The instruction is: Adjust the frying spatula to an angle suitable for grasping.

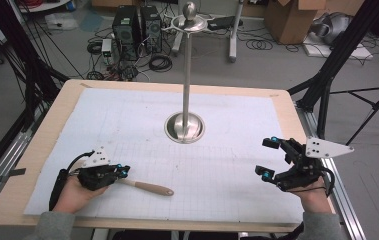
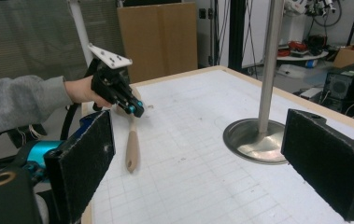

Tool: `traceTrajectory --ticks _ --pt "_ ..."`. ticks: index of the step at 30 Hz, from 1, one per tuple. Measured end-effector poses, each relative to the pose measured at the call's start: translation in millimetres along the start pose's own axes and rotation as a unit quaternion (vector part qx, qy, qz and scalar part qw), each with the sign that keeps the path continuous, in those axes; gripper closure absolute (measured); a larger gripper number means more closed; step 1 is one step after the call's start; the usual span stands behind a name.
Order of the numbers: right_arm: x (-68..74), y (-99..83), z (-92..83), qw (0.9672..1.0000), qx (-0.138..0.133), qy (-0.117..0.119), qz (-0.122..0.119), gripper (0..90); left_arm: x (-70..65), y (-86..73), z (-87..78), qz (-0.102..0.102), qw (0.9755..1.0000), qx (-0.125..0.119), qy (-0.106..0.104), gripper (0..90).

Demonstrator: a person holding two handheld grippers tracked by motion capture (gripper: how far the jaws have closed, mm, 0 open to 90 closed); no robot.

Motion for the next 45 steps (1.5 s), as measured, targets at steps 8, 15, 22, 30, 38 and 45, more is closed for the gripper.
traceTrajectory --ticks 8,15,22,30,38,45 --pt "1.0 -0.3 0.3 1.0000 0.001 0.000 -0.001 8.6 -18.9 5.9 7.3 0.028 0.9969 -0.009 -0.072 89.7" --pt "0.0 -1.1 0.7 1.0000 0.002 0.001 -0.002 8.6 -30.7 5.6 16.7 0.031 0.9939 -0.001 -0.105 89.6" --pt "-0.5 -0.5 -1.3 1.0000 -0.002 -0.001 0.000 8.6 -41.0 3.5 24.9 0.052 0.9912 0.025 -0.120 89.6" --pt "-0.5 -1.0 -0.2 1.0000 0.001 0.000 0.000 8.6 -48.8 1.6 32.9 0.061 0.9888 0.045 -0.128 89.6" --pt "0.0 -0.7 -0.7 1.0000 -0.001 0.000 -0.001 8.6 -48.5 2.9 47.8 0.076 0.9883 0.070 -0.112 89.6" --pt "0.1 -1.0 -1.2 1.0000 -0.001 -0.002 -0.001 8.6 -41.7 12.2 51.6 0.069 0.9912 0.058 -0.097 89.6"
Point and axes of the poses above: each handheld gripper's, and its own axes: z roughly forward along the jaws, y roughly out of its top, x roughly to its left, the point moved 2 cm from there along z, roughly forward along the jaws, and after that the axes turned 1 degree about -x, right-handed, at the moved point
